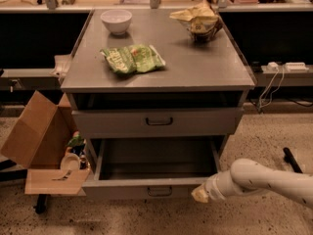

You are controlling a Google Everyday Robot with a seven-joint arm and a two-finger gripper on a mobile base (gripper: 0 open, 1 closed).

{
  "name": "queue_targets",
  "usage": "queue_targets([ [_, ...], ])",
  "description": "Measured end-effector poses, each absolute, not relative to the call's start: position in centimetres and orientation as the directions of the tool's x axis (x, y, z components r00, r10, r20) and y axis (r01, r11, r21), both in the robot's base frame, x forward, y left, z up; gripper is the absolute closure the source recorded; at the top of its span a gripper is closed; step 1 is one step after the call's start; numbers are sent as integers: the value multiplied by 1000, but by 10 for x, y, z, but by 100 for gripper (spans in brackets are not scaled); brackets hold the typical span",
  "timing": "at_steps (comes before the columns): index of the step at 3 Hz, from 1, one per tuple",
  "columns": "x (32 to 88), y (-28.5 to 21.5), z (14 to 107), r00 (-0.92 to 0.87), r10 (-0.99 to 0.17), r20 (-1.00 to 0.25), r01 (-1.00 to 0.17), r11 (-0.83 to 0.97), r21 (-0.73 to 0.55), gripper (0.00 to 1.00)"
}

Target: Close middle drawer

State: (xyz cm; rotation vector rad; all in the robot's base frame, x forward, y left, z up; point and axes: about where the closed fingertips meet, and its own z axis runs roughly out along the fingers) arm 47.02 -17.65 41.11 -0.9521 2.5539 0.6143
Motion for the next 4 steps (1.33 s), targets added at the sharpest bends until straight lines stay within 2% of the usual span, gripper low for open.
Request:
queue_targets([
  [4, 500, -163, 411, -674, -526, -519, -711, 651, 264, 100],
])
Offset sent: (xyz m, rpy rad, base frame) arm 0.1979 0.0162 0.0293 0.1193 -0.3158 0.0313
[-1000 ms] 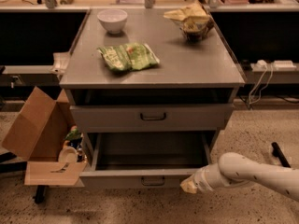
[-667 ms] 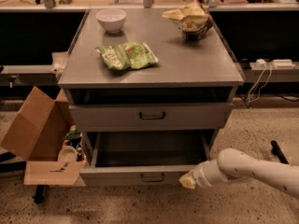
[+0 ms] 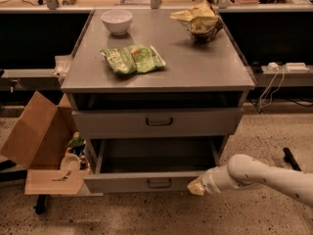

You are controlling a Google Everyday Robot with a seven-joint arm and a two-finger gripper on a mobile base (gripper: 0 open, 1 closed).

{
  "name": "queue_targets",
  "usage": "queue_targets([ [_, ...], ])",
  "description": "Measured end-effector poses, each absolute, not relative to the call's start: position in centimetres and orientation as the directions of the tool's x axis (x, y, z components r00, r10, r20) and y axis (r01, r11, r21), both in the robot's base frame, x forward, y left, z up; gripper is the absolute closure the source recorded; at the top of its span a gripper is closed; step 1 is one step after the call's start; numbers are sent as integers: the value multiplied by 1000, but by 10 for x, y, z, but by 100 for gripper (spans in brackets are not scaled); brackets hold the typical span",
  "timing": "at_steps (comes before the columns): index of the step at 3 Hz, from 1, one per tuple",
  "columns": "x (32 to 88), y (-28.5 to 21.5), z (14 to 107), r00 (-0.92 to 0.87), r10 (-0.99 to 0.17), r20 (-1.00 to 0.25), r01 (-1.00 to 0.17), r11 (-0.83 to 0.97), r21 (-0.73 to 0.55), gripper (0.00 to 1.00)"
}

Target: Close middle drawer

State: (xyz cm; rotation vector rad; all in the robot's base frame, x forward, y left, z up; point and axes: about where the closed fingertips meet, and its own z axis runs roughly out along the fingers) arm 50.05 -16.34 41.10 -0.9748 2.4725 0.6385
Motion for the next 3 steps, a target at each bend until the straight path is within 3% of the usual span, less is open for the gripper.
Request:
queue_targets([
  [3, 523, -157, 419, -641, -533, -553, -733, 638, 234, 100],
])
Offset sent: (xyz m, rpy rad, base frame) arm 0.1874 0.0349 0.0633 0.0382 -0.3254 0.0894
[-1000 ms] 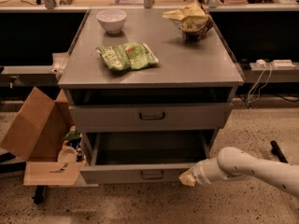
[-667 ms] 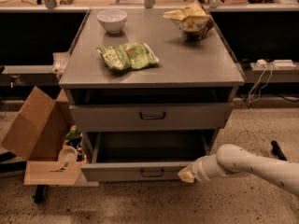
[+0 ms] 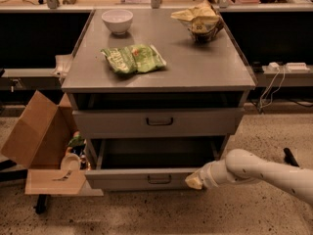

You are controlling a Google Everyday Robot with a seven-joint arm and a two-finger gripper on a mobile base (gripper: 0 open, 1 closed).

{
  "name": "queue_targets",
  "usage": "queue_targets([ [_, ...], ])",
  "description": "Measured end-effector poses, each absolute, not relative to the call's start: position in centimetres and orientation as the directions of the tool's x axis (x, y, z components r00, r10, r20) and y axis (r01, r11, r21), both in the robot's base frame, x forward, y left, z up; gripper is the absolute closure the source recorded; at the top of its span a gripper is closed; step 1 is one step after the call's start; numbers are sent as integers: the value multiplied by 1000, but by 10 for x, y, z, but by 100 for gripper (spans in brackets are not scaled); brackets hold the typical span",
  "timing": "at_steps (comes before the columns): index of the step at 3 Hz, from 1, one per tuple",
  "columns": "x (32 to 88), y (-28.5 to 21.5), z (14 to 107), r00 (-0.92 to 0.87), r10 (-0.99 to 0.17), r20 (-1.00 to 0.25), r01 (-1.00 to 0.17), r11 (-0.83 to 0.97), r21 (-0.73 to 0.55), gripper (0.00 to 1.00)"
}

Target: Close middle drawer

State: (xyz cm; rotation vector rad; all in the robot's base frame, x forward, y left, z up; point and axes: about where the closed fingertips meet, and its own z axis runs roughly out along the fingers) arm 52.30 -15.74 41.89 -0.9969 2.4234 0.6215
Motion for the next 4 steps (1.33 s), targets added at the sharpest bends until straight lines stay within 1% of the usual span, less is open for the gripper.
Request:
queue_targets([
  [1, 531, -138, 414, -604, -564, -564, -771, 593, 232, 100],
  [2, 531, -138, 414, -604, -564, -564, -771, 593, 232, 100],
  [4, 547, -147, 415, -612, -531, -586, -750, 625, 218, 100],
])
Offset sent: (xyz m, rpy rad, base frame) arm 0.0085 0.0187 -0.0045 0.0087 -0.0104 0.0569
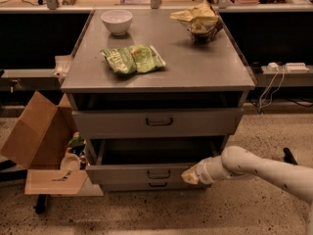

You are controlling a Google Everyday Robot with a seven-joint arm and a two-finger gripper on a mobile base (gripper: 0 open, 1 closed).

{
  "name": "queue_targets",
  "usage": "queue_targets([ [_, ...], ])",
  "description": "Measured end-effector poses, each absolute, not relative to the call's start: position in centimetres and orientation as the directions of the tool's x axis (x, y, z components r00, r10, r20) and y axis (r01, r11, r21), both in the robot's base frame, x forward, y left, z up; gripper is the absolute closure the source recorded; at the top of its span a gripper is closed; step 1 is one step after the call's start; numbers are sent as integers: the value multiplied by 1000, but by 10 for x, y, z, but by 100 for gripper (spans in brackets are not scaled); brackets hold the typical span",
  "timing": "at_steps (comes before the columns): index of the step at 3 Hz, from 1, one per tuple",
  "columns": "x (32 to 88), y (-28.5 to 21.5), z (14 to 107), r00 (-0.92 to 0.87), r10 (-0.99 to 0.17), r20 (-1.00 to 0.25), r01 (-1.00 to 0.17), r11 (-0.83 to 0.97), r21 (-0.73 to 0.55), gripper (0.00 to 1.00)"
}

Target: Close middle drawer

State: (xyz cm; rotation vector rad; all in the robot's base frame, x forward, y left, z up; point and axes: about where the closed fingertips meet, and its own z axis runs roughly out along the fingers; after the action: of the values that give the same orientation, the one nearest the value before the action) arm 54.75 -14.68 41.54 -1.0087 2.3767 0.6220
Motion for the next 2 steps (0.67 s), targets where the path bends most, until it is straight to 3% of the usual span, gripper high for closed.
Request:
queue_targets([
  [2, 572, -167, 422, -627, -461, -627, -706, 677, 208, 100],
])
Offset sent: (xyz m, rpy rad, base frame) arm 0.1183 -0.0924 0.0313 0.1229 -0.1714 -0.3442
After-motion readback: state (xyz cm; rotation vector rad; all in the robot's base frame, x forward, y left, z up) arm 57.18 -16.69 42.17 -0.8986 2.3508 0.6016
